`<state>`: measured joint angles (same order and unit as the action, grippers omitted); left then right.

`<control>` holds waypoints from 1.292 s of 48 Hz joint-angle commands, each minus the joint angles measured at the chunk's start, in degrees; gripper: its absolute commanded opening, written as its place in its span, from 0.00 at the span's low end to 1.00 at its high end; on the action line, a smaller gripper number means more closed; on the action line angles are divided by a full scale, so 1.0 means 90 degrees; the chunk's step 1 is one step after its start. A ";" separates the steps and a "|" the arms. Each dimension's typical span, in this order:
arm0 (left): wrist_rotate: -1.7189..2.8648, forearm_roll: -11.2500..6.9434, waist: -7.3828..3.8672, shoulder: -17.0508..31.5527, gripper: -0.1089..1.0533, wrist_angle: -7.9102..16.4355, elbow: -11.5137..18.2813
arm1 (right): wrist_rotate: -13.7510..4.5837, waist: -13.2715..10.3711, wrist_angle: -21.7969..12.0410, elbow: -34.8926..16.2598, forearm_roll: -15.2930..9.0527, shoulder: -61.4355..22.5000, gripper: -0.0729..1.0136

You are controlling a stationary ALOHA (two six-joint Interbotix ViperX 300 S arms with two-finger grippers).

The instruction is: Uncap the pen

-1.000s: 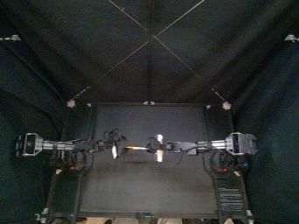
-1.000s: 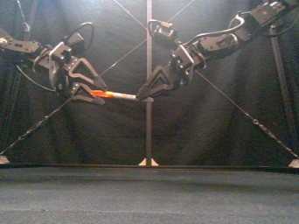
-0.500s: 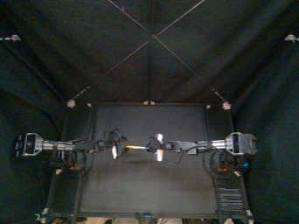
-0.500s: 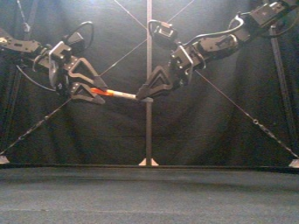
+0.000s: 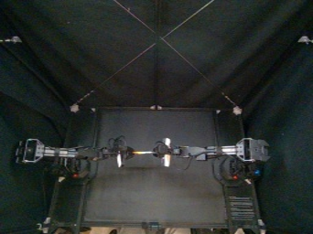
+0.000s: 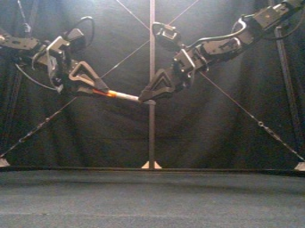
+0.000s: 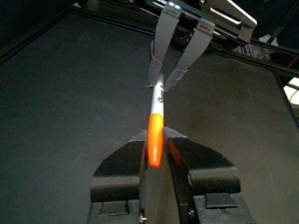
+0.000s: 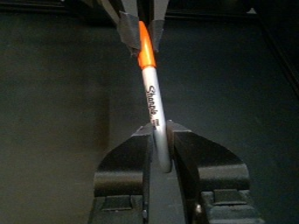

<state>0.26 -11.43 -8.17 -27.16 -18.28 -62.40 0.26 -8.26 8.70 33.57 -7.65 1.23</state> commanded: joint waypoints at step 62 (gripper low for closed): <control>-0.0020 -0.0010 0.0010 -0.2090 0.46 0.0850 -0.0781 | -0.0049 -0.0264 0.0273 0.0781 0.0000 0.1104 0.57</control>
<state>0.18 -11.51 -8.17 -46.05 -10.37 -70.14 -0.18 -10.90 10.55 40.87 -7.56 8.88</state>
